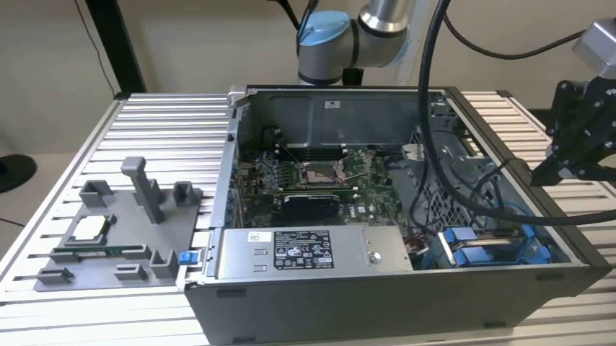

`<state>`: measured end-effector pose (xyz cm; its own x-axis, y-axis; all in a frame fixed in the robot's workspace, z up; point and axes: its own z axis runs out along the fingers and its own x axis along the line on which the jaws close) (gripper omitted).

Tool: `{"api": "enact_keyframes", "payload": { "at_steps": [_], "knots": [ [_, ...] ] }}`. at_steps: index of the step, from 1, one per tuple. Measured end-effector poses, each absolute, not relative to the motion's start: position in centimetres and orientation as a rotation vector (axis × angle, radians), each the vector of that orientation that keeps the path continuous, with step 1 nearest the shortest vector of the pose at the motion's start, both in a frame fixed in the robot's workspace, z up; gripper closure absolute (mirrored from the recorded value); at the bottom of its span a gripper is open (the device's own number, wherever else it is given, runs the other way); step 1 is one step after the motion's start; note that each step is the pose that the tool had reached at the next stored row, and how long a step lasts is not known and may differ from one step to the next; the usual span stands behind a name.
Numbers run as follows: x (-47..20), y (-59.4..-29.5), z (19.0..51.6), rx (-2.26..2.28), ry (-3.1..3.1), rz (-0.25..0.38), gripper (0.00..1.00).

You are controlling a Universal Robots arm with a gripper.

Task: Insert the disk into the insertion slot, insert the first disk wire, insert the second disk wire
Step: 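Insert the second disk wire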

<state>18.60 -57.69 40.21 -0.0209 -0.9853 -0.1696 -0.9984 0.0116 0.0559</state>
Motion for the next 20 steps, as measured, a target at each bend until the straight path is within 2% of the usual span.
{"api": "enact_keyframes", "payload": {
  "at_steps": [20],
  "knots": [
    [12.6,-57.7,40.2,-2.111,2.132,0.158,1.0]
  ]
}}
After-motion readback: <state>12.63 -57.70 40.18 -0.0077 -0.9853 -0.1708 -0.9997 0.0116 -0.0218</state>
